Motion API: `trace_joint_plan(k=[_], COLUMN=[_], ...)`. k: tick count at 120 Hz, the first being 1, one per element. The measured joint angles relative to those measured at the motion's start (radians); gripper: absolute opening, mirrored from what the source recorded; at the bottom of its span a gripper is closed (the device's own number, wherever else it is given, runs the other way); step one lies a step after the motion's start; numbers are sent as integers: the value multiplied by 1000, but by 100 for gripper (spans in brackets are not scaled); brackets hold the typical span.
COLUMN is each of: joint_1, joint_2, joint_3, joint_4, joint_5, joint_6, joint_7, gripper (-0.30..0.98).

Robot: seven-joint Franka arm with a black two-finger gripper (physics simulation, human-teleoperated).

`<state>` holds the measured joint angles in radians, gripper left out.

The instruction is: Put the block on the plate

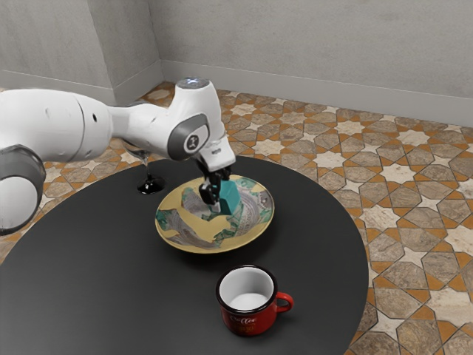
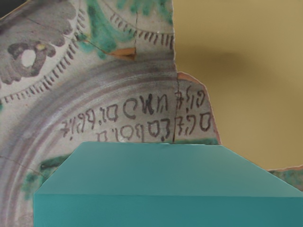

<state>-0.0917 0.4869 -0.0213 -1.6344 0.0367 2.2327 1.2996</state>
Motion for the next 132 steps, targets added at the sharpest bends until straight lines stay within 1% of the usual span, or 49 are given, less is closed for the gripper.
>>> trace_joint_plan(k=[26, 43, 58, 68, 82, 104, 132], joint_1=[3, 5, 6, 9, 12, 11, 12], joint_2=[72, 78, 66, 23, -85, -233, -394], joint_3=[5, 5, 6, 6, 14, 25, 32], joint_4=[35, 34, 33, 30, 25, 31, 40], joint_5=[-19, -26, -29, -32, -35, -44, -59], joint_6=[-5, -11, -19, -43, -129, -289, -448], joint_7=[-48, -76, -96, -107, -157, -347, -562], gripper=[31, 48, 57, 61, 64, 67, 68])
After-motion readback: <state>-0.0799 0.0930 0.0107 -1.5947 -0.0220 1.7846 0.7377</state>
